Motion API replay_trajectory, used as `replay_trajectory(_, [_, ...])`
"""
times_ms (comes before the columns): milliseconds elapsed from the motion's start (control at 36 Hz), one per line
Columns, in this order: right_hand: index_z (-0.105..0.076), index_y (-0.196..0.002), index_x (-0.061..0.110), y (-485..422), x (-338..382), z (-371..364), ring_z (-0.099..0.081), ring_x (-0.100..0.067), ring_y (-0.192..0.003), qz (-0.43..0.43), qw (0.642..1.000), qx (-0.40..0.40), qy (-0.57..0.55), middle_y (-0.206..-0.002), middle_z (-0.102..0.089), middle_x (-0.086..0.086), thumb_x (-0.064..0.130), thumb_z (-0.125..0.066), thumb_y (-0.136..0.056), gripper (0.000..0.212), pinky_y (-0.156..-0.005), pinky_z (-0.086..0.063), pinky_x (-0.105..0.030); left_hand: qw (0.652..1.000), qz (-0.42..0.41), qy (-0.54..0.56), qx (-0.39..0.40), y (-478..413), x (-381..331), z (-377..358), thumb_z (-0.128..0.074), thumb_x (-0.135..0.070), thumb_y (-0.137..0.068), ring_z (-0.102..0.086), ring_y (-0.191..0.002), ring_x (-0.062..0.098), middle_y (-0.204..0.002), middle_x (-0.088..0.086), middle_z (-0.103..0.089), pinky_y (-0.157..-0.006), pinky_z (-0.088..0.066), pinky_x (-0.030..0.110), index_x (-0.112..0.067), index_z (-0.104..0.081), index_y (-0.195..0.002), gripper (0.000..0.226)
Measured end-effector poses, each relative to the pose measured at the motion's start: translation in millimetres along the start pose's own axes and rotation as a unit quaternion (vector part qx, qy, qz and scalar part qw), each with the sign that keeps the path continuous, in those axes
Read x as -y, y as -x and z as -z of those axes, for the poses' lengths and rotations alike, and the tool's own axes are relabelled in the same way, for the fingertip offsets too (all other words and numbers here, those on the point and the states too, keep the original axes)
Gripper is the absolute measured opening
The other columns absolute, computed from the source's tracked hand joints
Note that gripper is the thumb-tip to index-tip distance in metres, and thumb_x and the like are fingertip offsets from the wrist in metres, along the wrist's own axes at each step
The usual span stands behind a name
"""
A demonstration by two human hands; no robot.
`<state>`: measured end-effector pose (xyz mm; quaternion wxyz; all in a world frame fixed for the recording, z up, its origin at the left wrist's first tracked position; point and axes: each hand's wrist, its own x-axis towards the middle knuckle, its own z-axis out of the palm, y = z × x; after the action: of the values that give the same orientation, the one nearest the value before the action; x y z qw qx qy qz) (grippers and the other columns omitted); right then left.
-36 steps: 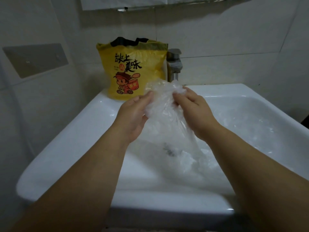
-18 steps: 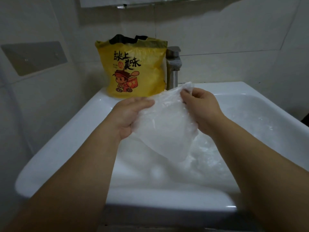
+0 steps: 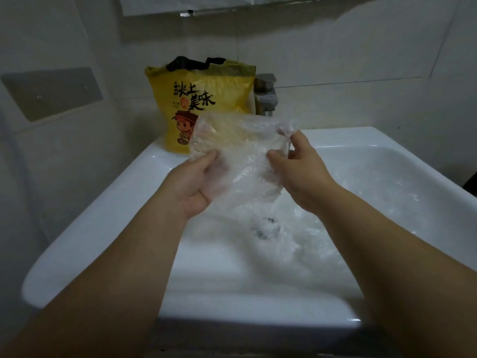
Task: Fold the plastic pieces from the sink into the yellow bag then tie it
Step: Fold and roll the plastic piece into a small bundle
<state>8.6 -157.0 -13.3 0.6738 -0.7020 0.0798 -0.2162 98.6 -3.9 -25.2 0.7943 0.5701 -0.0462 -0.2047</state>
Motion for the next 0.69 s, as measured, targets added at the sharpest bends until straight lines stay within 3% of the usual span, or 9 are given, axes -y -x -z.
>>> replay_trajectory(111, [-0.028, -0.148, 0.032, -4, -5, 1, -0.063, -0.025, -0.091, -0.047, 0.998, -0.043, -0.003, -0.108, -0.063, -0.013, 0.001, -0.053, -0.093, 0.068, -0.088, -0.055, -0.049, 0.991, -0.05, 0.119, 0.04, 8, -7, -4, -0.042, -0.017, -0.102, -0.069, -0.075, 0.007, -0.084, -0.003, -0.072, -0.065, -0.06, 0.028, -0.018, -0.062, -0.101, 0.02])
replay_trajectory(250, [-0.027, -0.146, 0.034, -11, -1, 5, -0.064, -0.033, -0.104, -0.085, 0.962, -0.036, -0.257, -0.121, -0.06, -0.011, -0.007, -0.049, -0.091, 0.072, -0.089, -0.053, -0.051, 0.985, -0.059, 0.143, 0.072, 12, -8, -8, -0.041, -0.017, -0.102, -0.062, -0.081, 0.003, -0.101, -0.004, -0.062, -0.062, -0.058, 0.021, -0.021, -0.063, -0.106, 0.022])
replay_trajectory(333, [-0.037, -0.138, 0.029, -9, 5, 8, -0.067, -0.026, -0.082, -0.094, 0.94, -0.029, -0.325, -0.109, -0.063, -0.013, -0.002, -0.047, -0.09, 0.058, -0.077, -0.058, -0.049, 0.992, -0.033, 0.099, 0.067, 12, -3, -9, -0.048, -0.022, -0.099, -0.061, -0.104, 0.01, -0.119, -0.003, -0.064, -0.075, -0.054, 0.019, -0.022, -0.064, -0.115, 0.022])
replay_trajectory(389, [-0.042, -0.134, 0.023, -10, 7, 10, -0.064, -0.021, -0.064, -0.118, 0.914, -0.051, -0.386, -0.097, -0.06, -0.013, 0.002, -0.046, -0.092, 0.047, -0.053, -0.056, -0.034, 0.995, -0.031, 0.052, 0.073, 13, 0, -10, -0.051, -0.021, -0.098, -0.059, -0.077, 0.005, -0.096, -0.01, -0.069, -0.054, -0.049, 0.012, -0.025, -0.066, -0.106, 0.017])
replay_trajectory(417, [-0.045, -0.133, 0.019, -12, 7, 11, -0.063, -0.02, -0.062, -0.127, 0.903, -0.064, -0.405, -0.096, -0.059, -0.013, 0.004, -0.047, -0.093, 0.042, -0.051, -0.054, -0.031, 0.996, -0.034, 0.022, 0.075, 15, 1, -11, -0.051, -0.02, -0.098, -0.052, -0.065, 0.003, -0.082, -0.014, -0.067, -0.044, -0.041, 0.012, -0.026, -0.065, -0.099, 0.016])
replay_trajectory(472, [-0.049, -0.13, 0.014, -16, 6, 12, -0.062, -0.021, -0.068, -0.133, 0.896, -0.085, -0.415, -0.1, -0.06, -0.014, 0.007, -0.049, -0.095, 0.036, -0.064, -0.054, -0.034, 0.996, -0.04, -0.027, 0.081, 17, 4, -14, -0.05, -0.02, -0.099, -0.056, -0.055, 0.002, -0.07, -0.014, -0.068, -0.038, -0.039, 0.012, -0.024, -0.064, -0.095, 0.015])
replay_trajectory(528, [-0.048, -0.129, 0.015, -18, 5, 12, -0.063, -0.021, -0.074, -0.125, 0.9, -0.107, -0.404, -0.105, -0.062, -0.013, 0.006, -0.049, -0.096, 0.035, -0.071, -0.053, -0.035, 0.992, -0.036, -0.072, 0.092, 20, 6, -17, -0.052, -0.029, -0.097, -0.063, -0.055, 0.003, -0.069, -0.011, -0.069, -0.046, -0.048, 0.015, -0.021, -0.065, -0.095, 0.015])
replay_trajectory(639, [-0.047, -0.133, 0.017, -14, 4, 12, -0.066, -0.02, -0.085, -0.1, 0.91, -0.14, -0.377, -0.108, -0.065, -0.009, -0.002, -0.044, -0.093, 0.045, -0.062, -0.059, -0.028, 0.976, -0.03, -0.207, 0.065, 20, 9, -16, -0.066, -0.06, -0.071, -0.057, -0.061, 0.012, -0.073, -0.003, -0.063, -0.056, -0.043, 0.022, -0.018, -0.069, -0.088, 0.045])
replay_trajectory(694, [-0.049, -0.133, 0.017, -12, 6, 14, -0.066, -0.018, -0.081, -0.097, 0.917, -0.139, -0.362, -0.099, -0.065, -0.006, 0.0, -0.044, -0.092, 0.045, -0.059, -0.057, -0.027, 0.962, -0.031, -0.269, 0.029, 19, 11, -16, -0.069, -0.058, -0.075, -0.049, -0.056, 0.011, -0.068, -0.006, -0.059, -0.05, -0.035, 0.021, -0.019, -0.068, -0.081, 0.04])
